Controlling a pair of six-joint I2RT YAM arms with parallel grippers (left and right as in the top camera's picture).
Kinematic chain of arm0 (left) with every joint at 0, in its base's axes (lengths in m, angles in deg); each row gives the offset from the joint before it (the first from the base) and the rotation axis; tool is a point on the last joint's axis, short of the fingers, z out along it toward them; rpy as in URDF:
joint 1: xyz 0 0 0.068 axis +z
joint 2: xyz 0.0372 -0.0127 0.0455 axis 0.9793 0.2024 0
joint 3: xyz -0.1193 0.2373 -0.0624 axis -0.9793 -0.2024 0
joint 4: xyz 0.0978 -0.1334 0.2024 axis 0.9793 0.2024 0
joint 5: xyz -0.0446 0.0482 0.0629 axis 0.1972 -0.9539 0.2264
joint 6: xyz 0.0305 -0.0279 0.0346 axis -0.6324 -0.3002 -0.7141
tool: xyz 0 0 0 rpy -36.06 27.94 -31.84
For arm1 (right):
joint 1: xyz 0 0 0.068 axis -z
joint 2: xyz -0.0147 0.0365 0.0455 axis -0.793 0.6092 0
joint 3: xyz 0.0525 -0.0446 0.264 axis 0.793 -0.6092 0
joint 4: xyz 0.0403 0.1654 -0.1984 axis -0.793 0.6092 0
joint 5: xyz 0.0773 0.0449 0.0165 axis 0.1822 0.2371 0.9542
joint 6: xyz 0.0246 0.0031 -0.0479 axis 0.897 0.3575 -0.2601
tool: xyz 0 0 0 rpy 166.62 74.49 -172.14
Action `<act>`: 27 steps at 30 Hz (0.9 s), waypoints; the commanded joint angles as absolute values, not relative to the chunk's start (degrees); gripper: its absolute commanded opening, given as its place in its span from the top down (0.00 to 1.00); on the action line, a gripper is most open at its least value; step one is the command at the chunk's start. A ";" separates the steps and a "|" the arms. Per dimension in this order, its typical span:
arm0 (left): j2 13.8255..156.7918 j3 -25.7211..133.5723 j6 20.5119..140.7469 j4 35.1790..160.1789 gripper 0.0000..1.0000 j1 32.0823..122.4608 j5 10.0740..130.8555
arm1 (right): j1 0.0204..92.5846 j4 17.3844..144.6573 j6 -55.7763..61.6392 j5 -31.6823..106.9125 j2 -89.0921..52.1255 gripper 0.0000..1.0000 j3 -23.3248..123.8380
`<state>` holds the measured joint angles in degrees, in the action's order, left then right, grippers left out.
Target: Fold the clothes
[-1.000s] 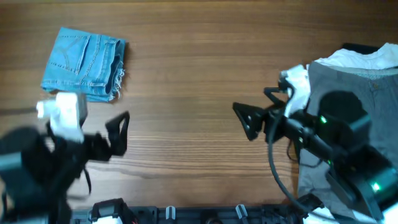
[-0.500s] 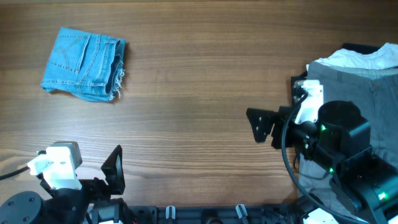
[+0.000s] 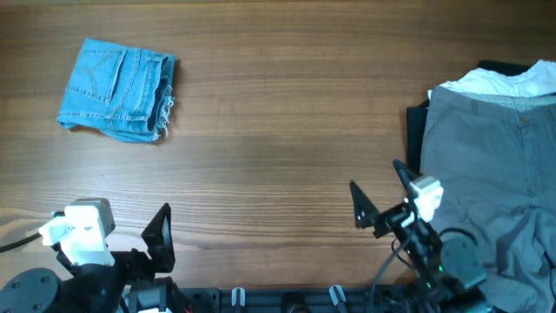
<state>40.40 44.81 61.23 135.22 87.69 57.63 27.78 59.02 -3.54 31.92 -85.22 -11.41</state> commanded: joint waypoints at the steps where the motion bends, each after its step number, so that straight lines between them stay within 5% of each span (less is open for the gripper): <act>1: 40.23 44.79 61.80 134.93 0.00 87.25 57.11 | 27.95 54.61 -3.32 30.19 -88.33 0.00 -17.29; 27: 40.23 44.55 61.08 134.82 0.00 87.25 56.78 | 27.95 47.83 -3.32 30.48 -88.98 0.00 -23.32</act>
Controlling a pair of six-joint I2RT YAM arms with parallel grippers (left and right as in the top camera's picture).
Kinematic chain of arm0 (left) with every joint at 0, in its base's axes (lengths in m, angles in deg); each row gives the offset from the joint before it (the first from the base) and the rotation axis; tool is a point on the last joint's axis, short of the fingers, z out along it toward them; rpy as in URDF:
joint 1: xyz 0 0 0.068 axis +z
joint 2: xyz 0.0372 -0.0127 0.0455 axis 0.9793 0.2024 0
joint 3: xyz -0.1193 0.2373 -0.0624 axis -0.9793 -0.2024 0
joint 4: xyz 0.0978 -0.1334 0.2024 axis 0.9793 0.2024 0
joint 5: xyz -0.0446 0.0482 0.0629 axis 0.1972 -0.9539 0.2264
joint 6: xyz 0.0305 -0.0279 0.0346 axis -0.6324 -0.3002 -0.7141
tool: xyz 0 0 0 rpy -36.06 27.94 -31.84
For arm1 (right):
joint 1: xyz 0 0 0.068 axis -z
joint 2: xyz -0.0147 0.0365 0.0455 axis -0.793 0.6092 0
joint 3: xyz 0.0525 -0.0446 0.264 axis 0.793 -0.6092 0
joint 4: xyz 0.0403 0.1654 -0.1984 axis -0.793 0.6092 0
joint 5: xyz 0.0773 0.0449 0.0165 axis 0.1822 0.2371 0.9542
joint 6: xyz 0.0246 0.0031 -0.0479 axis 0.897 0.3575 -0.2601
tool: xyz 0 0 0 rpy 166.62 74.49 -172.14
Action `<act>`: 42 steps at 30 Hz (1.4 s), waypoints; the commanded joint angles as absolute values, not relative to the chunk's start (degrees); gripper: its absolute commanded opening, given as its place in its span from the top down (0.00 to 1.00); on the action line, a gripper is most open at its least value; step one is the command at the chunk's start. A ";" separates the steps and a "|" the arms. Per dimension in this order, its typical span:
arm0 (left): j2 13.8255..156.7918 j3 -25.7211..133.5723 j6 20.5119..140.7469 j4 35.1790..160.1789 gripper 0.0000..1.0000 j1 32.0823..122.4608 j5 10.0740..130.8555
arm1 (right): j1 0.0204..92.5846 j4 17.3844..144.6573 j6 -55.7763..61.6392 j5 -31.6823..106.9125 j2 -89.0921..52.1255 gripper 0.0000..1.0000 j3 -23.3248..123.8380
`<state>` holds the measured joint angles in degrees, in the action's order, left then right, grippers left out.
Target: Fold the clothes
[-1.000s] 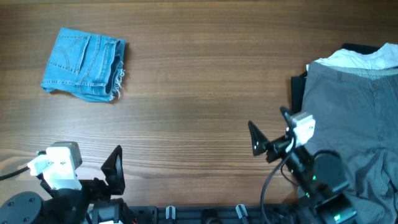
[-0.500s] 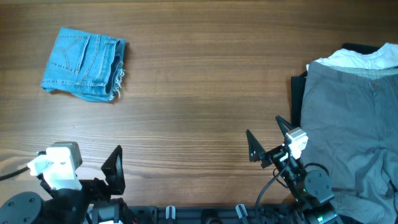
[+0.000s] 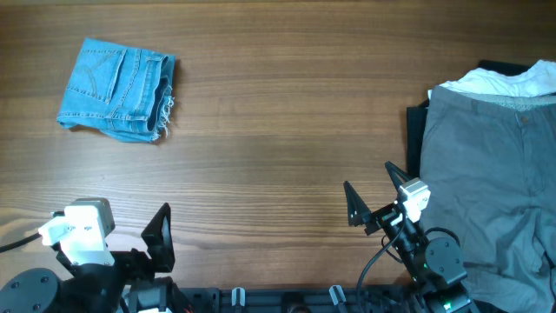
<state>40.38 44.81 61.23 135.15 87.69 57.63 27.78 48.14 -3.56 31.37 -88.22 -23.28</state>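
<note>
Folded blue denim shorts [image 3: 117,89] lie at the far left of the table. At the right edge sits a pile of clothes: grey trousers [image 3: 491,174] spread on top, a white garment [image 3: 512,80] and a black one [image 3: 417,130] beneath. My right gripper [image 3: 373,193] is open just left of the trousers, low over bare wood, holding nothing. The left gripper [image 3: 160,235] rests at the near left edge; only one dark finger shows.
The wooden table [image 3: 278,130] stretches between the denim shorts and the pile. Both arm bases and cables crowd the near edge.
The right gripper has shifted slightly to the left, still open beside the grey trousers. The left arm and the clothes have not moved.
</note>
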 commanded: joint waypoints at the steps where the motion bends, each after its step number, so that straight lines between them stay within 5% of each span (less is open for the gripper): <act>1: 40.19 44.55 59.61 134.65 0.00 87.27 54.90 | 27.95 47.83 -3.32 30.48 -88.98 0.00 -23.32; 12: 19.73 3.65 60.31 91.35 0.00 87.25 64.74 | 27.95 47.83 -3.32 30.48 -88.98 0.00 -23.32; 24: 13.85 -25.66 60.31 65.54 0.00 87.07 72.63 | 27.95 47.83 -3.32 30.48 -88.98 0.00 -23.32; 42: 14.04 -25.63 60.29 65.76 0.00 87.05 72.80 | 27.95 47.83 -3.32 30.48 -88.98 0.00 -23.32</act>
